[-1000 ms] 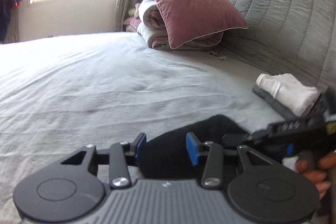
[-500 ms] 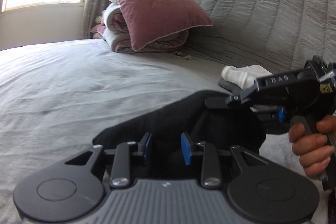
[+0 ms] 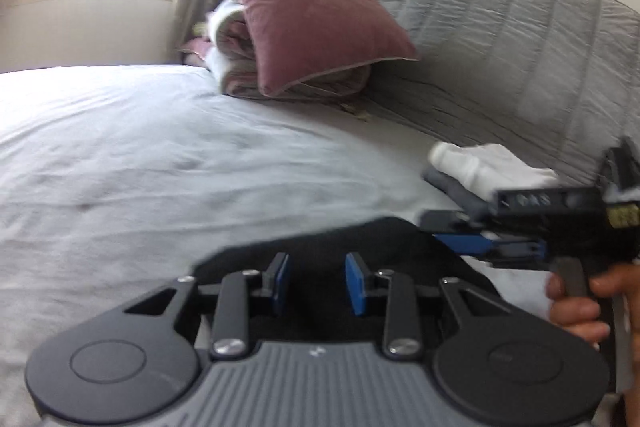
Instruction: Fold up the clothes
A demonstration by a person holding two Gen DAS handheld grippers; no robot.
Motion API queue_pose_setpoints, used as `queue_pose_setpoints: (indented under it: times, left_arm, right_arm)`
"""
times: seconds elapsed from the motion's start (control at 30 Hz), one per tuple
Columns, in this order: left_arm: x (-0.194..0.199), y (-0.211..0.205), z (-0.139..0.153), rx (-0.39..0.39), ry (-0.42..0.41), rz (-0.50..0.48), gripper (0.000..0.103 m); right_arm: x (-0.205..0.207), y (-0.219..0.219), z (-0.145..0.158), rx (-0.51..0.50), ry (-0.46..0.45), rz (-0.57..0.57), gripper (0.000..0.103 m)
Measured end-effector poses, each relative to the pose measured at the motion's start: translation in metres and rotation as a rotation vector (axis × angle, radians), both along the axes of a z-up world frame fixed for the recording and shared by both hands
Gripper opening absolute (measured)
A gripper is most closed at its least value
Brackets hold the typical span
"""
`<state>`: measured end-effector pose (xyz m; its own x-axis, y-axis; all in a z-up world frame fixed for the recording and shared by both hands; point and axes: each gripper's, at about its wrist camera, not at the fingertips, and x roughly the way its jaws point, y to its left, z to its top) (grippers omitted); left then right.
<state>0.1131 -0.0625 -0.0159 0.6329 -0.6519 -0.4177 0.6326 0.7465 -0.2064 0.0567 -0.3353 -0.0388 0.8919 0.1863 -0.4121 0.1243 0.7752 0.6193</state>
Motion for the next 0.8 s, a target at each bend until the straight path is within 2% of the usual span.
queue_pose_setpoints:
  times: [0.1, 0.17, 0.23, 0.27, 0.3, 0.37, 0.43, 0.57, 0.73, 0.8]
  left_arm:
    - [0.005, -0.003, 0.001, 0.028, -0.024, 0.048, 0.031]
    - [0.007, -0.003, -0.002, 0.024, -0.028, 0.075, 0.031]
    - [0.008, -0.004, -0.004, 0.021, -0.032, 0.101, 0.031]
    - [0.008, -0.006, -0.008, 0.031, -0.033, 0.099, 0.031]
    - [0.008, -0.008, -0.011, 0.041, -0.034, 0.097, 0.031]
    - [0.009, -0.013, -0.018, 0.068, -0.032, 0.1, 0.031]
    - [0.012, -0.011, -0.022, 0.071, -0.013, 0.109, 0.033]
    - [0.025, 0.006, -0.029, -0.028, 0.077, 0.126, 0.035]
    - [0.02, 0.011, -0.024, -0.053, 0.063, 0.103, 0.037]
    - [0.019, 0.012, -0.022, -0.063, 0.058, 0.093, 0.039]
  right_arm:
    - [-0.001, 0.002, 0.005, -0.071, -0.063, -0.06, 0.04]
    - [0.003, 0.013, 0.009, -0.155, -0.128, -0.043, 0.04]
    - [0.009, 0.029, 0.01, -0.237, -0.162, 0.018, 0.035]
    - [0.014, 0.038, 0.008, -0.278, -0.172, 0.059, 0.026]
    - [0.02, 0.046, 0.005, -0.316, -0.167, 0.091, 0.021]
    - [0.036, 0.056, -0.007, -0.374, -0.095, 0.119, 0.019]
    - [0.049, 0.053, -0.019, -0.376, -0.006, 0.101, 0.017]
    - [0.047, 0.032, -0.024, -0.284, 0.015, 0.049, 0.011]
    - [0.043, 0.037, -0.018, -0.333, 0.019, 0.012, 0.018]
    - [0.038, 0.044, -0.013, -0.384, 0.007, -0.007, 0.027]
